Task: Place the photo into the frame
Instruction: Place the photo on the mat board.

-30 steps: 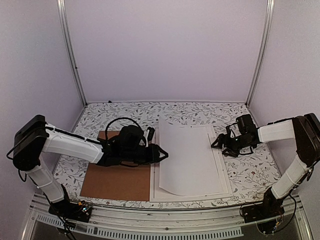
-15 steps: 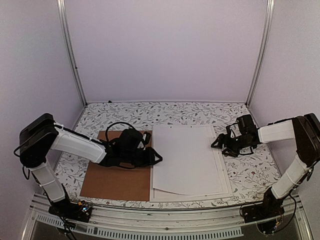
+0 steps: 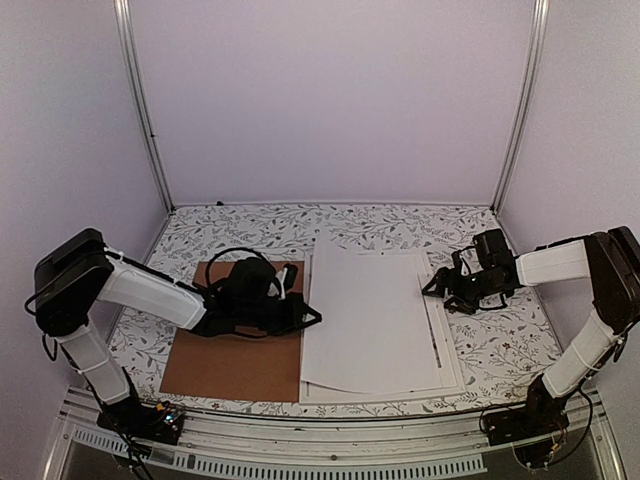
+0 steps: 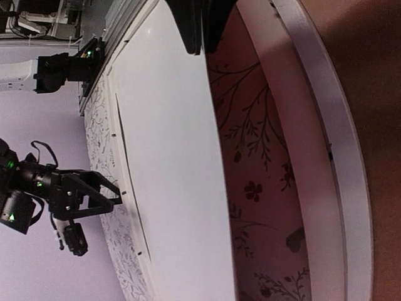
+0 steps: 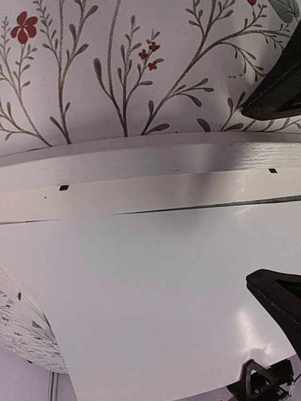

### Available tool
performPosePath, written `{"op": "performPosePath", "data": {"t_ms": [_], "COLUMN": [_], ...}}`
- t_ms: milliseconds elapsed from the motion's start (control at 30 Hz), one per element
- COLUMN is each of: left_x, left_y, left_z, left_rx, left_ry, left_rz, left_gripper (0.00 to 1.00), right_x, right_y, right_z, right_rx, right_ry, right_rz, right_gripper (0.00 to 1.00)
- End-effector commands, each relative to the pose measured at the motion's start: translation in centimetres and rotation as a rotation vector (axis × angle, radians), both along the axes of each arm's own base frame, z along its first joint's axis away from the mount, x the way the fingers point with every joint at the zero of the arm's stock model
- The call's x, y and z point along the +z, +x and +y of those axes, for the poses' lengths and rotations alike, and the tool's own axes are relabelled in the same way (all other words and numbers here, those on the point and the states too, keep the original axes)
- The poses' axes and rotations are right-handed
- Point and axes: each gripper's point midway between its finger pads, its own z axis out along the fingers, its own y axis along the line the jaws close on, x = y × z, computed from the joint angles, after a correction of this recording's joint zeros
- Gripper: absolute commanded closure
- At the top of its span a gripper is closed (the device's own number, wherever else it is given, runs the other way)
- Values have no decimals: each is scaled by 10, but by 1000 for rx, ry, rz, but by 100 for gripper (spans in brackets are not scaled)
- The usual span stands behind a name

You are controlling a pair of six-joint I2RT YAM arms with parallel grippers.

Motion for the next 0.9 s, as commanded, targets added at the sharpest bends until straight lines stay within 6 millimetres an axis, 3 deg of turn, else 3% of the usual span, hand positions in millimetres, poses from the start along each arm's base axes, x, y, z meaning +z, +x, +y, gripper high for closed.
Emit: {"op": "performPosePath", "data": {"t_ms": [0,233,467,867], "left_x": [51,94,130,210], "left_y": [-1,-8,-1,8], "left_z": [-6,-11,-22,-71], "left_rx": [-8,-21,-34,-142], "left_ry": [-179,-372,-460,-539], "left_rz": [-54,-58,-102,-226], "left_gripper": [100,100,100,100], "right_x": [4,37,65,76], "right_y": [-1,8,16,24], "right_z": [-4,-12,-32,-66], "right_rx": [2,-14,-54,-120], "right_ry": [-11,-21,-45,-57], "right_rz": [5,-54,-111,-133], "right_gripper": [14,14,13,13]}}
